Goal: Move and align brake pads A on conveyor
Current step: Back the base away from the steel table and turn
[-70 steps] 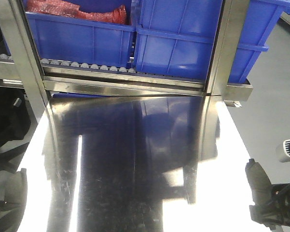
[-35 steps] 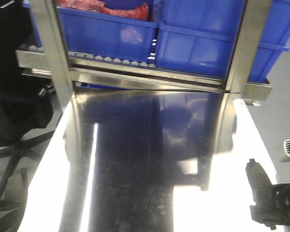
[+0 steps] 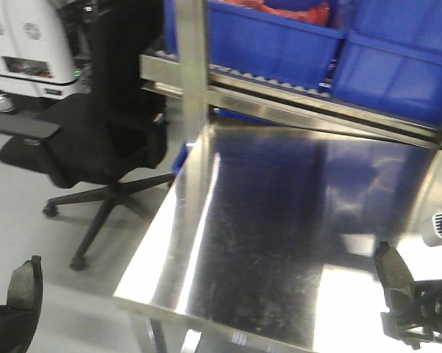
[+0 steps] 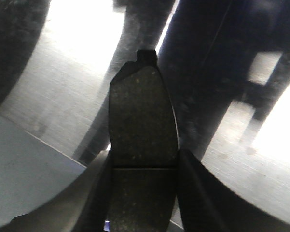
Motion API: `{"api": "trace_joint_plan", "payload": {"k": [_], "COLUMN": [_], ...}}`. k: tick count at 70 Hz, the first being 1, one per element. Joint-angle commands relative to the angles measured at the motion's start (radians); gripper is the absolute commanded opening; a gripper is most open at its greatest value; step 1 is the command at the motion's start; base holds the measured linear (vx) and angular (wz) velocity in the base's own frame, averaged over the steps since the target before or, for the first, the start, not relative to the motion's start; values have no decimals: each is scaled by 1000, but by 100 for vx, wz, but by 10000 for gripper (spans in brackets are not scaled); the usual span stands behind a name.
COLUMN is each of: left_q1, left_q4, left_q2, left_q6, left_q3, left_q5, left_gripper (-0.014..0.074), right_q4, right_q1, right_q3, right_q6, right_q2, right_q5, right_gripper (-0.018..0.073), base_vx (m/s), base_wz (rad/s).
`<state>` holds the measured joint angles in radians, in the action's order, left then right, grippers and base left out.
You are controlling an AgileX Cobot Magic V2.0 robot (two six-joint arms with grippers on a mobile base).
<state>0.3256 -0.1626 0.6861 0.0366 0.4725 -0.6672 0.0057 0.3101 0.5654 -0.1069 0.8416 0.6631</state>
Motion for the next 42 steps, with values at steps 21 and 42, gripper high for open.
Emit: {"api": "trace_joint_plan", "payload": {"k": [21,42], "left_q1": [3,3], "left_q4": [-11,-11], "left_q2": [-3,-3], "left_q6": [0,0], "left_q3": [30,30], "left_q5": [67,67], "left_gripper": [83,83], "right_q4": [-6,-6], "right_q1": [-1,-1], "right_q3": [27,27], "right_q6": [7,7], "right_q2": [-9,-9], "right_q5": [-63,-63], "right_gripper": [59,59], "base_vx": [-10,-9], "base_wz": [58,66]}}
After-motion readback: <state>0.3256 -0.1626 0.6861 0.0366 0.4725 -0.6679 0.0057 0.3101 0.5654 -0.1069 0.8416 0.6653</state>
